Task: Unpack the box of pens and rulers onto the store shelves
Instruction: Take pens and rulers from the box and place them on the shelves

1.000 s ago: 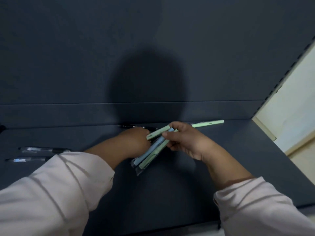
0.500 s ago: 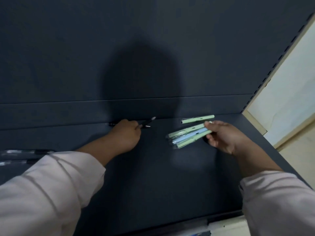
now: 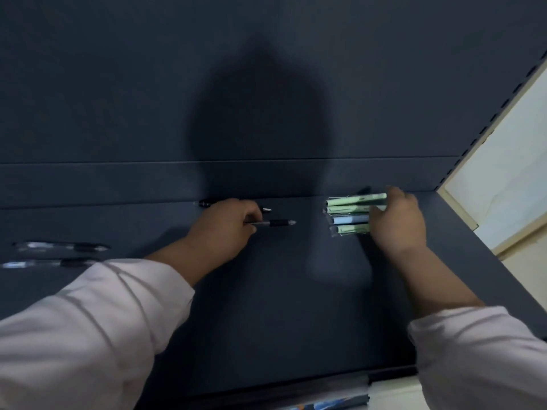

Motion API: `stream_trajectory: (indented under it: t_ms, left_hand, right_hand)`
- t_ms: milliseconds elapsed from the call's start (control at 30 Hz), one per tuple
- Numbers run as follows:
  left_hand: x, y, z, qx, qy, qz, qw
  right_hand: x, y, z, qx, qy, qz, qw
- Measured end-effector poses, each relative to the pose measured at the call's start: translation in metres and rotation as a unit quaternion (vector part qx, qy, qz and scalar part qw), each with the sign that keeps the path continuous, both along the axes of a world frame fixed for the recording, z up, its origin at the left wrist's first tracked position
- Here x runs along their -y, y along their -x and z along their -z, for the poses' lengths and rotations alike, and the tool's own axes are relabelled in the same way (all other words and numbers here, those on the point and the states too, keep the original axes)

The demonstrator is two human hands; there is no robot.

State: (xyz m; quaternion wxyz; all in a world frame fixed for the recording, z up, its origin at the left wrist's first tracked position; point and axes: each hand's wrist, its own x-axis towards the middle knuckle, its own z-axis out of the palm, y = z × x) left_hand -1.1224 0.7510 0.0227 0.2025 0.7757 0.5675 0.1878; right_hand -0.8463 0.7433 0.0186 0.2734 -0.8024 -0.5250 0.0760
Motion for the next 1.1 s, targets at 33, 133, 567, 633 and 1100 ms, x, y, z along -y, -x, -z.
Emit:
stream_trajectory:
  t_ms: [33,133,567,633,1100]
  left_hand:
    - [0.000,0.003,0.002,-0.001,-0.004,0.001,1.000]
    - [0.002,0.011,0.005,0.018,0.006,0.001,1.000]
    - [0.036,0.117,-0.004,-0.054,-0.046,-0.199,0.977]
    - [0.048,0.142,-0.006,-0.086,-0.037,-0.250,0.964]
    - [0.116,0.228,0.024,-0.077,0.047,-0.325,0.941]
  right_hand:
    - [0.004,0.016,-0.003,0.008,-0.029,-0.045,0.999]
    - [0.010,0.066,-0.004,0.019,-0.033,-0.239,0.970]
    - [-0.005,0.189,0.012,0.005,0.005,-0.384,0.923]
    - [-0.009,0.219,0.010,-0.007,0.002,-0.403,0.915]
    - [-0.024,0.363,0.018,0.024,0.053,-0.487,0.871]
